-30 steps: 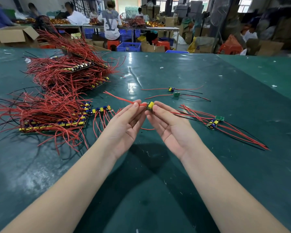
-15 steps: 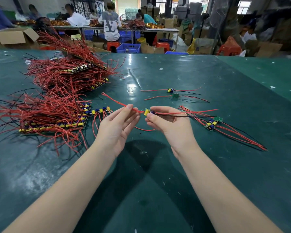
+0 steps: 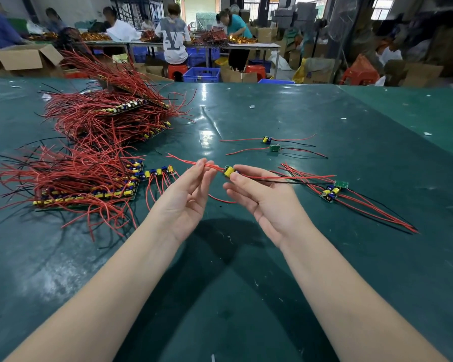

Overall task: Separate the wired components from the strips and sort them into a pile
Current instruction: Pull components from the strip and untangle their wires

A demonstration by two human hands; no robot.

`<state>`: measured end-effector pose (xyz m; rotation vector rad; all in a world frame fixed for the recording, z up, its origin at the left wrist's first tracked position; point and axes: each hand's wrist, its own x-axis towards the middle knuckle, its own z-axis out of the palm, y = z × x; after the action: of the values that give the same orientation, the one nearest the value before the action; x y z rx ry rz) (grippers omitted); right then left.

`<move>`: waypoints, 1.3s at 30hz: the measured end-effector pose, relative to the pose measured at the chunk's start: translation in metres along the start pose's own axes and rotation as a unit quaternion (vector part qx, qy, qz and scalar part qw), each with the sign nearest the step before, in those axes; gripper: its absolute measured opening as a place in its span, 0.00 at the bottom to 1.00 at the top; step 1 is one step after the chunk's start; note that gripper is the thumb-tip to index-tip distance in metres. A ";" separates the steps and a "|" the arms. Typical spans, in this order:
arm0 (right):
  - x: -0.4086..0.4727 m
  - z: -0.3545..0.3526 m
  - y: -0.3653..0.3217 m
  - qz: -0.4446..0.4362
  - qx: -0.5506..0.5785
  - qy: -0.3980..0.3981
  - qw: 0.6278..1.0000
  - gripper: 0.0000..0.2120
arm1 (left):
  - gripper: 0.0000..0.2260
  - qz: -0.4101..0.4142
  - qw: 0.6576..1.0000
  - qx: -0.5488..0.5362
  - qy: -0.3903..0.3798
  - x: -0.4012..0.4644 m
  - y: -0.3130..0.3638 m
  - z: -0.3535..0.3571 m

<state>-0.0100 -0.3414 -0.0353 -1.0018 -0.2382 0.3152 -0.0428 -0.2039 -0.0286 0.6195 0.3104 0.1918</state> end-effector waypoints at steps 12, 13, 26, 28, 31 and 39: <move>0.001 -0.004 0.000 -0.002 -0.049 0.033 0.998 0.07 | 0.02 0.053 0.996 0.066 -0.001 0.007 0.005 -0.008; 0.000 -0.003 -0.001 -0.002 -0.051 0.036 0.998 0.07 | 0.02 0.054 0.997 0.063 -0.001 0.007 0.004 -0.008; 0.003 -0.007 -0.005 0.021 0.010 0.011 1.000 0.04 | 0.04 -0.015 1.000 0.007 -0.015 0.005 0.009 -0.006; 0.003 -0.008 -0.006 0.013 -0.007 0.012 1.000 0.05 | 0.04 0.010 0.999 0.030 0.005 0.008 0.009 -0.007; 0.002 -0.007 -0.006 0.006 -0.030 0.016 0.999 0.05 | 0.03 0.041 0.998 0.042 0.031 0.011 0.010 -0.009; 0.001 -0.004 -0.005 -0.048 -0.140 0.030 0.989 0.06 | 0.03 0.046 0.995 0.076 0.049 0.018 0.015 -0.017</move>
<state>-0.0073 -0.3472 -0.0328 -1.2707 -0.2805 0.1649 -0.0333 -0.1781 -0.0372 0.7765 0.3937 0.2892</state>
